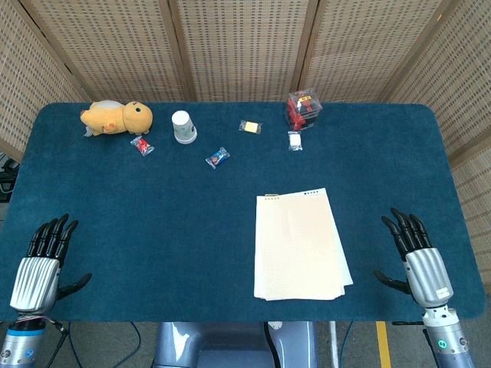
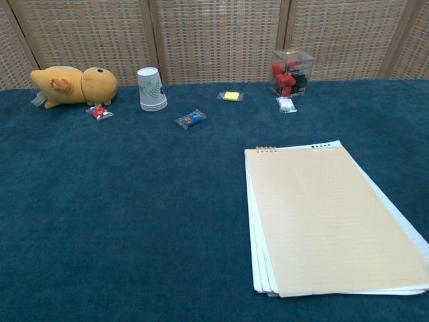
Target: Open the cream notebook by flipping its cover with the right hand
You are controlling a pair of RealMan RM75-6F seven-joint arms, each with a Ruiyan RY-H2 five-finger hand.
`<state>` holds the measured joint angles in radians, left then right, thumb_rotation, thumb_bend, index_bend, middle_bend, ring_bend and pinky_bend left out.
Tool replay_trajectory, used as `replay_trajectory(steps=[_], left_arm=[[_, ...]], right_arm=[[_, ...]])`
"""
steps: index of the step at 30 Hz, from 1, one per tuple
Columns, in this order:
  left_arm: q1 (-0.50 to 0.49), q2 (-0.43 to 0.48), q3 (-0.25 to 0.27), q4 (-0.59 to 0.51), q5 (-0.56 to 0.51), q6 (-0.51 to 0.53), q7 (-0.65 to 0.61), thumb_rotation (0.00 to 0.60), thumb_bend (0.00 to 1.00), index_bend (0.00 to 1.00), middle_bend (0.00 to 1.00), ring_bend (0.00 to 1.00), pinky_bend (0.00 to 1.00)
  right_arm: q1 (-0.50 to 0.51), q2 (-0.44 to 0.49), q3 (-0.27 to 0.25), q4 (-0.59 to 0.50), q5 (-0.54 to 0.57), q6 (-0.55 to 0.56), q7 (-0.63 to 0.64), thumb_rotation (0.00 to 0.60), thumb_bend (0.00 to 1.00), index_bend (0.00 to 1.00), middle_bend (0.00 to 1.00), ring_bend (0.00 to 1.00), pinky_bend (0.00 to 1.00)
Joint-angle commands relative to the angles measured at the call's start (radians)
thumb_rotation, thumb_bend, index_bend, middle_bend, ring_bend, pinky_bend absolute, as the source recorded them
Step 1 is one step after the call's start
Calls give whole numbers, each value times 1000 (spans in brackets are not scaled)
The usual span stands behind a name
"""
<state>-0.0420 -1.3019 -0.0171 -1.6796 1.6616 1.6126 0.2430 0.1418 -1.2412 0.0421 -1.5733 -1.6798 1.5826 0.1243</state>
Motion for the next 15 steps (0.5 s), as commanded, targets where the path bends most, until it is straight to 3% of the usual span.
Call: replay_trajectory(steps=[1, 15], left_arm=[[1, 0, 1, -1, 3, 3, 3, 600, 141, 0, 0, 0, 51], [-2, 3, 3, -6, 2, -6, 5, 600, 141, 0, 0, 0, 51]], right_arm=[[0, 1, -2, 0, -1, -1, -4, 600, 246, 69, 0, 0, 2], [5, -3, -18, -19, -19, -21, -26, 600, 247, 69, 0, 0, 3]])
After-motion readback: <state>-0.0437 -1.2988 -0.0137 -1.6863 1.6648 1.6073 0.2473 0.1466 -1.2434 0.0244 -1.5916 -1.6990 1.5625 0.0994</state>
